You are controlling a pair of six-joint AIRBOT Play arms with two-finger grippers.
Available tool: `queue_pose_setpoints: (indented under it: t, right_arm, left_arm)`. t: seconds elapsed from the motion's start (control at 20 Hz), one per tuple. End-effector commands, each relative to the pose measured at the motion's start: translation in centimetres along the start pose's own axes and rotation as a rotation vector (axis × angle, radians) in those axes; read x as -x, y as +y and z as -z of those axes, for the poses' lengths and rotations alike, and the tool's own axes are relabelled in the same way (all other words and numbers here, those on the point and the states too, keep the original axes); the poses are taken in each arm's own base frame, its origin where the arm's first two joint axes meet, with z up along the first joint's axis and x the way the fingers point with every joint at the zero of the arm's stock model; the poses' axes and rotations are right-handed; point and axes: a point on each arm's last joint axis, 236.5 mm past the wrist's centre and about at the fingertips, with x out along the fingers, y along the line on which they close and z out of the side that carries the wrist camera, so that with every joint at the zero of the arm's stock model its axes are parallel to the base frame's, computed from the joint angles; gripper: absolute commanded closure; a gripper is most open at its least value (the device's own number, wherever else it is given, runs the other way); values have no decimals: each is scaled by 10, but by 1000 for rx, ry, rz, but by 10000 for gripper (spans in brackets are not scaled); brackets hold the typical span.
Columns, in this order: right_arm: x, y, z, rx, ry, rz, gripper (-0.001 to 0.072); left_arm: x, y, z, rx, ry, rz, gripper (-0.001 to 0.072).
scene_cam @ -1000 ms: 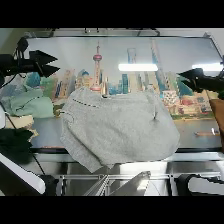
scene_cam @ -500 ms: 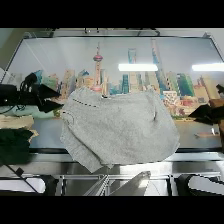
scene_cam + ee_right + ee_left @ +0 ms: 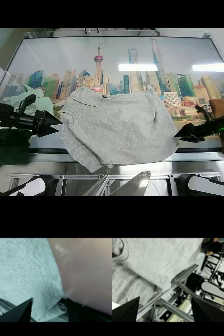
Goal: Fold the shirts.
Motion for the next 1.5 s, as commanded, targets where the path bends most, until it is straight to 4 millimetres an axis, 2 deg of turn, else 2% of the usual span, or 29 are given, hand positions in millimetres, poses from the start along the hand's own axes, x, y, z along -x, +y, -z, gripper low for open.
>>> queue_pose_setpoints:
  t: [0.0, 0.05, 0.1, 0.15, 0.2, 0.4, 0.55, 0.7, 1.1, 1.2, 1.3, 1.35, 1.4, 1.45]
  right_arm:
    - [-25, 12, 6, 57, 76, 14, 214]
    - [-33, 18, 7, 68, 105, 4, 217]
    - [-40, 22, 9, 81, 132, 0, 303]
    - [-46, 24, 11, 92, 155, 1, 530]
    - [-48, 24, 11, 97, 162, 5, 692]
    - [-47, 22, 7, 95, 141, 13, 693]
    - [-48, 29, -1, 95, 109, -14, 693]
    - [-49, 35, -8, 93, 78, -36, 693]
    - [-49, 40, -11, 85, 62, -58, 693]
    - [-49, 43, -13, 85, 54, -70, 693]
    - [-49, 45, -12, 87, 57, -81, 693]
    - [-48, 46, -11, 90, 63, -85, 693]
    - [-48, 47, -9, 90, 69, -89, 693]
    - [-48, 49, -7, 89, 77, -97, 693]
  left_arm:
    - [20, 17, 5, 52, -109, -42, -2]
    - [27, 22, 7, 83, -143, -33, -2]
    - [31, 27, 9, 118, -173, -23, -2]
    - [31, 32, 13, 149, -191, -12, -2]
    - [29, 39, 20, 182, -194, -11, -2]
    - [1, 69, 51, 283, -96, -55, -2]
    - [-19, 81, 57, 330, -37, -68, -1]
    - [-40, 87, 56, 338, 24, -72, 15]
    - [-110, 91, 87, 297, 324, -226, 15]
    - [-124, 84, 87, 282, 336, -222, 125]
    - [-130, 78, 76, 276, 295, -205, 154]
    - [-130, 75, 70, 272, 276, -193, 217]
    - [-129, 72, 66, 259, 264, -189, 505]
    - [-127, 65, 60, 225, 249, -176, 685]
